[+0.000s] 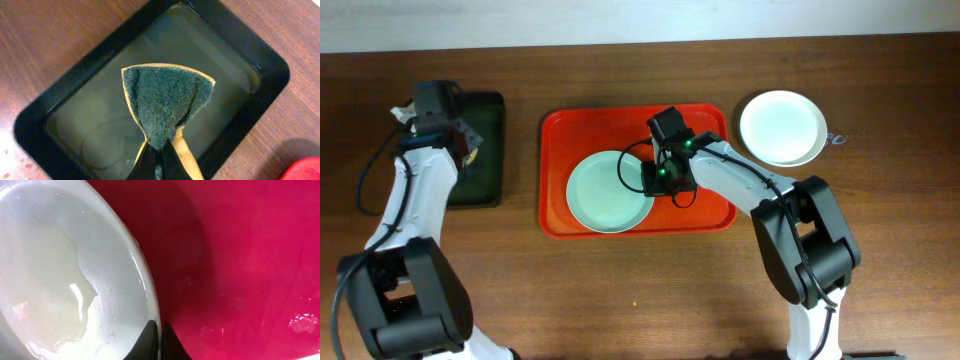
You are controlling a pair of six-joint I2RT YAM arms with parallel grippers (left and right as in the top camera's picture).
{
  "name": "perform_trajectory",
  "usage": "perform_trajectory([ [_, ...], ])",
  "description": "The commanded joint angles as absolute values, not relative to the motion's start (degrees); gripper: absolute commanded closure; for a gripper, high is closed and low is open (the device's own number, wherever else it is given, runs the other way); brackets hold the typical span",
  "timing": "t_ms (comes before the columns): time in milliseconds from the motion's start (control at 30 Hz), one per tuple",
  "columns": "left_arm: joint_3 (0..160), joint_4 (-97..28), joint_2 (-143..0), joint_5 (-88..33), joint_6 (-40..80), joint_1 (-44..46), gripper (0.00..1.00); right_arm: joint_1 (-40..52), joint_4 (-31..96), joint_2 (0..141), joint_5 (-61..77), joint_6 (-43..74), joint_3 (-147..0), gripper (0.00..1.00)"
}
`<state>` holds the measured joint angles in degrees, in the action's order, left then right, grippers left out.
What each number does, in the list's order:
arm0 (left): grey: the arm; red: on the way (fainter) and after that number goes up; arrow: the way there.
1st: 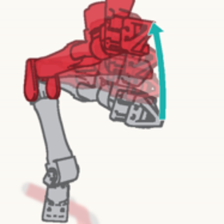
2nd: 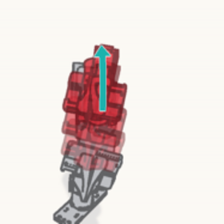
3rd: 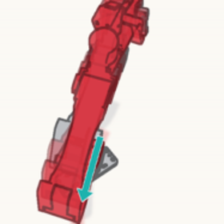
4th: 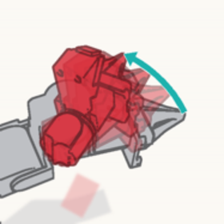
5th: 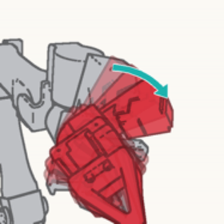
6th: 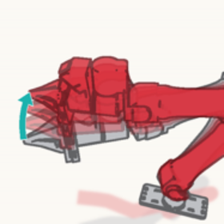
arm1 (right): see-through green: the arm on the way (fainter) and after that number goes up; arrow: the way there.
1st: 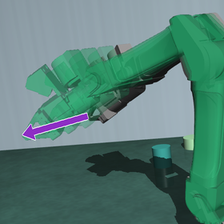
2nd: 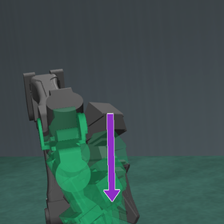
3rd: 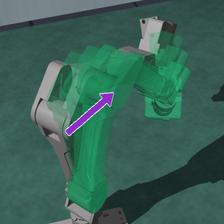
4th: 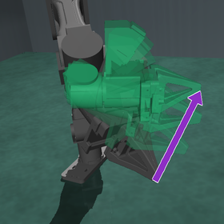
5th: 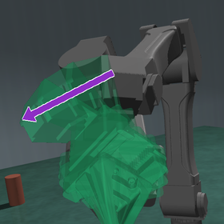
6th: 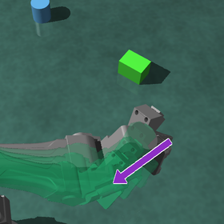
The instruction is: Clean dirty plates on tray and stack at the side
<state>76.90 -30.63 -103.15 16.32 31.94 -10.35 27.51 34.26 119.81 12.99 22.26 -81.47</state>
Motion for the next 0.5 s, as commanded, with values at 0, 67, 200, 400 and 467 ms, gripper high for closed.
perform_trajectory([
  [0,77.67,-26.85,-109.38,13.28,31.22,-10.72,0.97,26.94,34.65,120.4,9.93,21.5,-80.14,0.96],
  [67,77.67,-24.32,-112.31,13.32,31.2,-10.92,0.94,26.94,34.63,120.4,10.13,21.5,-80.14,0.96],
  [200,78.41,-23.38,-112.79,13.28,31.2,-12.64,0.25,26.94,34.02,120.4,10.37,21.5,-80.14,0.96],
  [400,79.35,-32.21,-98.65,13.23,31.22,-13.93,0.01,26.98,35.18,119.15,11.42,21.45,-81.62,0.96],
  [467,79.35,-35.88,-95.44,13.23,31.24,-13.93,0.01,27.0,38.92,116.55,10.87,20.08,-85.78,0.96],
])
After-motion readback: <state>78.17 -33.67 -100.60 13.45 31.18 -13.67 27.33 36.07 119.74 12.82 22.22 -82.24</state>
